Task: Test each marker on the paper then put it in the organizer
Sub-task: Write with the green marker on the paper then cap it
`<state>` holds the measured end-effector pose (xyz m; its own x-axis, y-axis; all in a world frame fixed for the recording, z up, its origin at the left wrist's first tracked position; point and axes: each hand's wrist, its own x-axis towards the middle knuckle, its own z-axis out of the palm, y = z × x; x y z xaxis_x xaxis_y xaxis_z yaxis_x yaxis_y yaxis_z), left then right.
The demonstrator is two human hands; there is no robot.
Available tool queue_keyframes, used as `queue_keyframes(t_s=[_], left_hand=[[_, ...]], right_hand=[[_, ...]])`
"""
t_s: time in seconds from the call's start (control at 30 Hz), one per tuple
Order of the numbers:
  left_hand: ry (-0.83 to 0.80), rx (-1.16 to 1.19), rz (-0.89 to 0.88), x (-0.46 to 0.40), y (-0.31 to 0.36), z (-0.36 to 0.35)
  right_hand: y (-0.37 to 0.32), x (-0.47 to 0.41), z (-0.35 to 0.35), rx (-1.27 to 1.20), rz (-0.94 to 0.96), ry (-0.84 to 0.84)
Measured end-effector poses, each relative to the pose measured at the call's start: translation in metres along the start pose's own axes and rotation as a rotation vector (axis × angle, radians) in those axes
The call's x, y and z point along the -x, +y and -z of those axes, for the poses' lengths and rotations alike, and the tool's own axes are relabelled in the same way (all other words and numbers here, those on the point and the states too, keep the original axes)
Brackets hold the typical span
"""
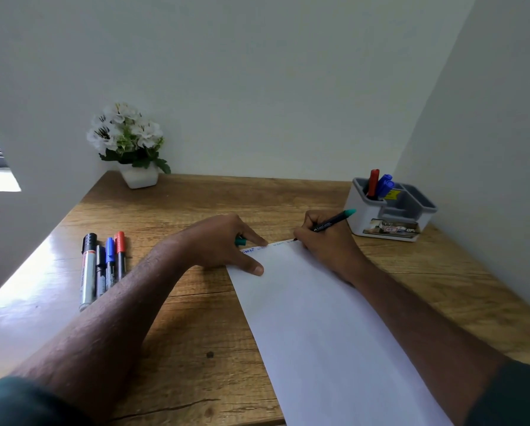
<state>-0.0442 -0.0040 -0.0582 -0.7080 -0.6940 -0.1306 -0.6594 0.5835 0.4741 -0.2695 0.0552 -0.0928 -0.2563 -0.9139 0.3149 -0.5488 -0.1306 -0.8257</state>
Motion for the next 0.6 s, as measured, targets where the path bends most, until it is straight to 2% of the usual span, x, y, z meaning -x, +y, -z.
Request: queue_keyframes(t_s=[0.6], left_hand=[[0.001,0.009,-0.021,0.0021,0.0027,0.0004]], right_hand=[[0.0034,-0.0033,0.0012,-0.030,-0.017,0.010]])
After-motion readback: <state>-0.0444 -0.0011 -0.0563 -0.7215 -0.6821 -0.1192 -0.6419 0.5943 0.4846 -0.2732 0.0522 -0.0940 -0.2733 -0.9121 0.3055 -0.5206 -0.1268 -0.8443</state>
